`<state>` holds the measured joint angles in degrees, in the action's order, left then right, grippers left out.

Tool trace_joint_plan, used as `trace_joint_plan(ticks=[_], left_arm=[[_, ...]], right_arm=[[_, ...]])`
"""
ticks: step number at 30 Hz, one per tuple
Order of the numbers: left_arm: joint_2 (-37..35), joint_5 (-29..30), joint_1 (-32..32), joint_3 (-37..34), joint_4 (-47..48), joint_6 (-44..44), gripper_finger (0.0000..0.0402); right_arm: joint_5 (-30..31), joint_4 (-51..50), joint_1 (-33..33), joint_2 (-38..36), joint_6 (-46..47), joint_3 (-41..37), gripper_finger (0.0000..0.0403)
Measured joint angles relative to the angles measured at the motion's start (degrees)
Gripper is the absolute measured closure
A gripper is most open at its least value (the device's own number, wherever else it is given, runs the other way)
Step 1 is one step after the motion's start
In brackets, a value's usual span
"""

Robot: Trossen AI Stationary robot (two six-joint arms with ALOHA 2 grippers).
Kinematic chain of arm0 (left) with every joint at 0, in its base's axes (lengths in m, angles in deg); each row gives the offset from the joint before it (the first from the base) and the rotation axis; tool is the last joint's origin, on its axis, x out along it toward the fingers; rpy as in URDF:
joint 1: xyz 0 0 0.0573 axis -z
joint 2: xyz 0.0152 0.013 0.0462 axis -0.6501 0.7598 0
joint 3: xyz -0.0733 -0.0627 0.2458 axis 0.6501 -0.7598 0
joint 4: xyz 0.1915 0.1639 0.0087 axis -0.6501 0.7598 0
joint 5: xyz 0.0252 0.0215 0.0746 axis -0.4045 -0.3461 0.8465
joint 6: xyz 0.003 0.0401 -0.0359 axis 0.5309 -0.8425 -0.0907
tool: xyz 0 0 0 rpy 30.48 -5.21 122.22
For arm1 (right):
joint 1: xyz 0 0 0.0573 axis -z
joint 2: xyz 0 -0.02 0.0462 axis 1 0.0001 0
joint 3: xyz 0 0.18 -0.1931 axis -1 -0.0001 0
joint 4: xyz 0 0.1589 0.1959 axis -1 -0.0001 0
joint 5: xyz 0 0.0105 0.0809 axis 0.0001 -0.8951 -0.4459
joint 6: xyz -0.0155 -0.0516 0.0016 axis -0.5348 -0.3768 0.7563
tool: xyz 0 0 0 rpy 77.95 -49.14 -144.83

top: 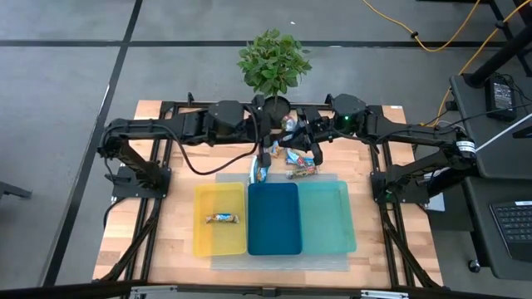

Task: Pick and place Granola Bars by type
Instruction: Put the red granola bar into the blue bin

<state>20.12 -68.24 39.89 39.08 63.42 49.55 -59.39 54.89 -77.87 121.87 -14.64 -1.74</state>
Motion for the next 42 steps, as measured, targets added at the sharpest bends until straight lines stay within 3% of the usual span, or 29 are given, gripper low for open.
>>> trace_joint_plan(ticks=[6, 13, 19, 27, 33, 42], left_arm=[[-2.9, 0.9, 1.9, 0.0, 5.8, 1.6, 0.0264], [-8.7, 9.3, 4.6, 0.0, 11.1, 3.0, 0.0200], [-11.0, 14.4, 5.5, 0.0, 12.9, 5.1, 0.0188], [-11.0, 14.6, 5.4, 0.0, 16.0, 6.0, 0.0197], [-10.9, 16.5, 3.6, 0.0, 16.7, 5.9, 0.0205], [-10.9, 20.3, -1.1, 0.0, 16.4, 0.1, 0.0212]], right_arm=[[-1.8, 0.1, 0.0, 0.0, 0.0, 0.0, 0.0362], [-5.5, -4.2, 0.0, -0.2, -0.4, 0.0, 0.0351], [-11.8, -17.0, 0.0, -0.3, -10.2, 0.0, 0.0362], [-12.0, -34.6, -2.2, -0.3, -19.8, 0.0, 0.0350], [-4.6, -41.0, -7.1, -0.2, -22.6, 0.0, 0.0362], [5.8, -40.2, -11.9, 6.8, -17.8, 0.0, 0.0353]])
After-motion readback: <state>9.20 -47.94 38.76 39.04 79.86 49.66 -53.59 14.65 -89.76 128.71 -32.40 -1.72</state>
